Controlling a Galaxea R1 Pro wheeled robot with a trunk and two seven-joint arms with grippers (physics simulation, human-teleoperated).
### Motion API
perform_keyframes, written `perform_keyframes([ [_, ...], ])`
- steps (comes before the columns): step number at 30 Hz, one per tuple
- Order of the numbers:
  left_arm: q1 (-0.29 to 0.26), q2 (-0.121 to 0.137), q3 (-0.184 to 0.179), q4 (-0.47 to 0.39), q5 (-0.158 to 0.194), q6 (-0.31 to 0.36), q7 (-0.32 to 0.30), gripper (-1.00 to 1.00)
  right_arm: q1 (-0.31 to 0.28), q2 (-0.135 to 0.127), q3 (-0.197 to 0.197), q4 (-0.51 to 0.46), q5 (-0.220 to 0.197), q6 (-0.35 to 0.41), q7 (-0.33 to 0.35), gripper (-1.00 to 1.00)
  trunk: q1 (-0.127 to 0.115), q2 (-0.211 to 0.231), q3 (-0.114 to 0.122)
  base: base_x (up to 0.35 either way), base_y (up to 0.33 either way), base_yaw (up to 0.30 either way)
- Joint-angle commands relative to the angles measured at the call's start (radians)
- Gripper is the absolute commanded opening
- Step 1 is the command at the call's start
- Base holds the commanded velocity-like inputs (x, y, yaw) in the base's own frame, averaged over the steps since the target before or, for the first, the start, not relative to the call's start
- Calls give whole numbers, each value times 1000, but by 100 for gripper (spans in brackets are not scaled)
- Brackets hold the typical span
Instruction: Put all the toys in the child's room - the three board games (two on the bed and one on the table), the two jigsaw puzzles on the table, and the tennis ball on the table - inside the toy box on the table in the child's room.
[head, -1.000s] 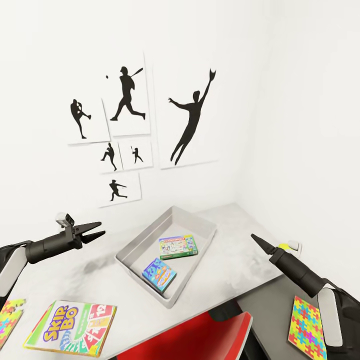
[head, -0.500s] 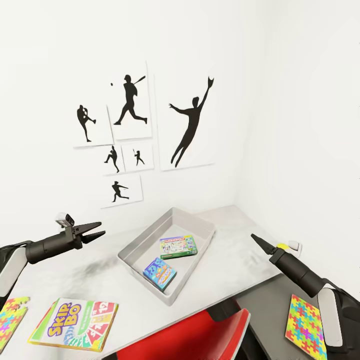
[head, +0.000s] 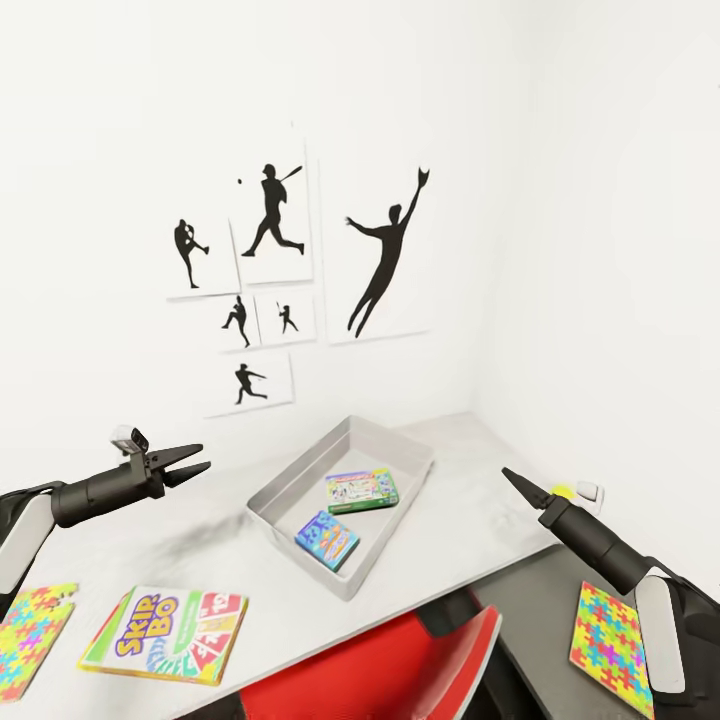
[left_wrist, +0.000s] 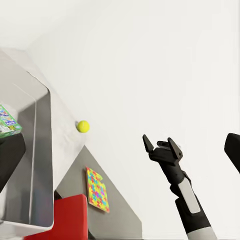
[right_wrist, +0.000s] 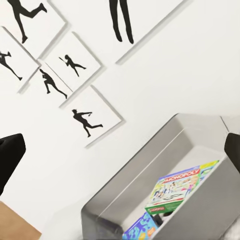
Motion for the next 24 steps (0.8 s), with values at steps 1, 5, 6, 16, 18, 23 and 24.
perform_keyframes([
  [1,-1,0,0,0,-1,4,-3,100,-1,0,-1,0,-4,7,0,100,0,-2,-2,-137,193,8],
  [5,-1,1,0,0,-1,4,-3,100,-1,0,-1,-1,-4,8,-1,100,0,-2,-1,-125,200,4],
  [6,-1,1,0,0,-1,4,-3,100,-1,0,-1,-1,-4,8,-1,100,0,-2,-1,-111,193,11],
  [16,0,0,0,0,0,4,-3,100,-1,0,0,-1,-4,7,-7,100,0,-2,0,-28,216,212],
  [18,-1,0,0,1,-1,4,-3,100,-1,0,1,-1,-3,6,-8,100,0,-2,0,-2,275,280],
  [23,-1,1,0,2,-1,4,-3,100,-1,1,2,-2,-3,6,-9,100,0,-2,0,-1,280,283],
  [24,0,1,0,2,-1,4,-3,100,-1,1,2,-2,-3,6,-9,100,0,-2,0,0,281,284],
])
